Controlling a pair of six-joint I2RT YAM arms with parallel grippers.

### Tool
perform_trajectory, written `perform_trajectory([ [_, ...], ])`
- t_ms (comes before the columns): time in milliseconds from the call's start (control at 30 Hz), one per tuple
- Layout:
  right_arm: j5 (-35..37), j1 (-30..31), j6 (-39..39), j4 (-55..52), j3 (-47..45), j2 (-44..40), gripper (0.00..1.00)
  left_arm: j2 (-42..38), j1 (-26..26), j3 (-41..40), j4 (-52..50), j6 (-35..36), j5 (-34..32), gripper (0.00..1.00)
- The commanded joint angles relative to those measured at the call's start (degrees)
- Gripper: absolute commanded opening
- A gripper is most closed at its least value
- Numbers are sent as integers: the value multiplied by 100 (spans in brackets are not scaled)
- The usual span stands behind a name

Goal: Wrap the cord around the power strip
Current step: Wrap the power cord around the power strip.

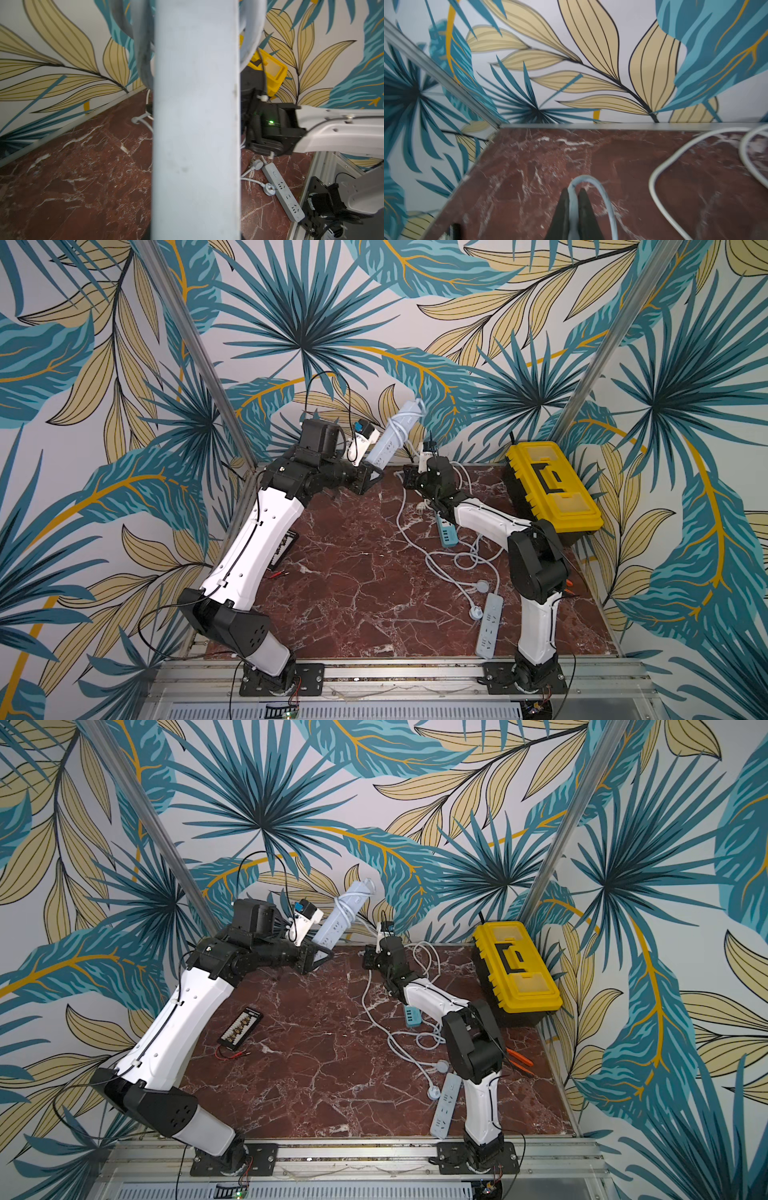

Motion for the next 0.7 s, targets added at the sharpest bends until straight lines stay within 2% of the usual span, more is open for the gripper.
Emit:
perform_trajectory([
  [0,656,112,-1515,-462,-839,-755,0,-345,367,222,526,16,-417,0],
  [67,800,272,-2421,-641,-1171,-1178,0,-246,461,209,526,45,-740,0],
  [233,956,1032,-5365,-809,-1758,-2200,0,147,459,75,444,552,-1942,0],
  [333,765,1261,-6506,-995,-1691,-2660,0,434,313,-23,217,1002,-2505,0],
  [400,598,1281,-6919,-1275,-1386,-2832,0,552,115,-214,131,1340,-2717,0],
  [533,559,1219,-7551,-2198,-244,-2683,0,430,-411,-828,-17,2179,-2154,0],
  [667,221,925,-7869,-3585,990,-2237,0,7,-595,-1464,-93,2463,-1250,0],
])
